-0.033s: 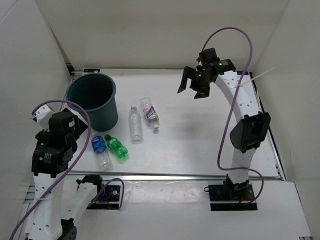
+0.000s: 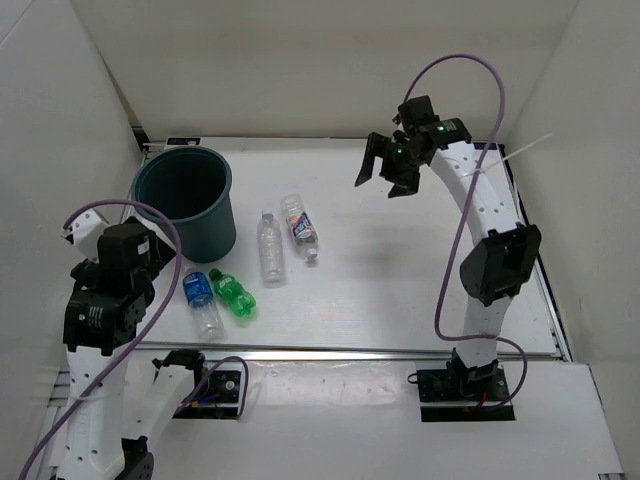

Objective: Put the plastic bottles in the bin

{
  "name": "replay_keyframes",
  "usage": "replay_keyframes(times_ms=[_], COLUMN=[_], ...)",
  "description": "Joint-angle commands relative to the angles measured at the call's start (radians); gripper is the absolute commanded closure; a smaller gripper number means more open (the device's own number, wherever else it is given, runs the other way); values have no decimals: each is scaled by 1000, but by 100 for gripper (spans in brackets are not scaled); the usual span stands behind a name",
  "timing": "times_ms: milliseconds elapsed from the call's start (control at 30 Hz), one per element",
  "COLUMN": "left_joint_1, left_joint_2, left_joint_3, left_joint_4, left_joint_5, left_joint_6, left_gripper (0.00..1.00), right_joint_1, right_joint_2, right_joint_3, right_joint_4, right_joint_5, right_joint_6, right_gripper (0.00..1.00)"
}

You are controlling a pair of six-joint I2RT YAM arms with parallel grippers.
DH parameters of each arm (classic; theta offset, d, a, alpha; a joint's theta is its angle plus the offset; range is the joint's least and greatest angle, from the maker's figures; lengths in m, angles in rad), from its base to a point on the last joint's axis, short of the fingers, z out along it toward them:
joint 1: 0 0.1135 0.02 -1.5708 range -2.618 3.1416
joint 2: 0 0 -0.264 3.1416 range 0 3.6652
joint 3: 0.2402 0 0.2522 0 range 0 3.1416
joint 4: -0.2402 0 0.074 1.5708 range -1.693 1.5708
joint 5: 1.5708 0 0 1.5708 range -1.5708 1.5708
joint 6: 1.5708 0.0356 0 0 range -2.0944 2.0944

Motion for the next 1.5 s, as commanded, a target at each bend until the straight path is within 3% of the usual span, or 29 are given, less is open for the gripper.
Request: replay_keyframes(times_ms=[0, 100, 367, 800, 1233, 1467], left_joint_1=[-4, -4, -4, -4, -4, -4], left_joint_2=[-45, -88, -78, 7, 80, 71], left_joint_3=[-18, -53, -119, -122, 75, 85], left_joint_4=[3, 68, 144, 207, 196, 115], left_joint_5=[-13, 25, 48, 81, -24, -34], left_joint_6=[2, 42, 159, 203, 324, 314], left_gripper=[0, 0, 0, 0, 0, 0], right_joint_1=[14, 14, 67, 153, 241, 262], right_joint_2=[78, 179, 363, 511, 603, 644], right_joint_3=[89, 164, 230, 334, 353, 353], right_joint_4=[42, 51, 123, 204, 287, 310], right_joint_5=[-115, -209, -142, -246, -191, -152], right_joint_6=[-65, -75, -85, -85, -66, -57], right_gripper=[0, 0, 0, 0, 0, 0])
